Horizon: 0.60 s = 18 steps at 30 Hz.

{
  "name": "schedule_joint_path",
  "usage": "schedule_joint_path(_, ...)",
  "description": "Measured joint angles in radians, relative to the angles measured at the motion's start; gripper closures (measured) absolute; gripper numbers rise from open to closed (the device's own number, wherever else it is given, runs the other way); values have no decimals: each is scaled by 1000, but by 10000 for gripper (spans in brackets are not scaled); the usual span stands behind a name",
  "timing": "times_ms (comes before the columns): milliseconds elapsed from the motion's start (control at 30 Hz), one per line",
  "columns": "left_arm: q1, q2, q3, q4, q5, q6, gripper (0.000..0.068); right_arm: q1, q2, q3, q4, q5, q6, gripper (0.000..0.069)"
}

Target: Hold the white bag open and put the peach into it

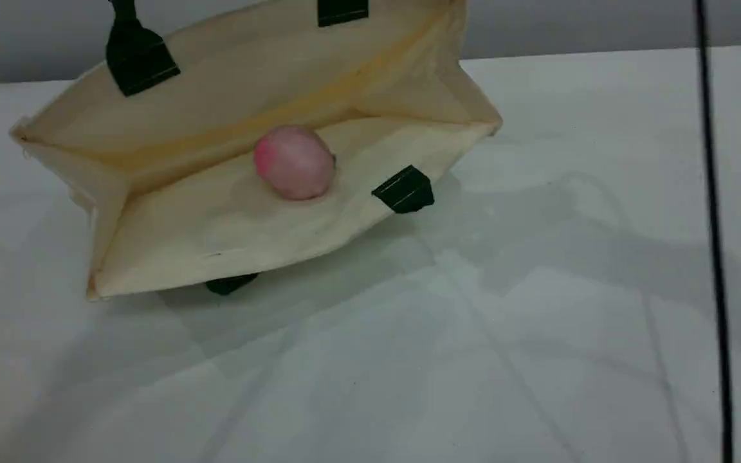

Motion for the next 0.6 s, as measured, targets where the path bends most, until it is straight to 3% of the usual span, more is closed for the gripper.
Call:
schedule_joint_path(233,0,0,0,-4,0,1,584,-114,-21,0,2,-35,0,187)
schedule_joint_path(433,0,0,0,-7,0,1,577,-137,-21,0,5,-39,0,187)
schedule_joint_path(533,0,0,0,-8,0,2,539,-136,-22,0,5,-66,0,187)
schedule_joint_path(600,0,0,0,-8,-1,4,470,-136,-22,0,5,-69,0,187)
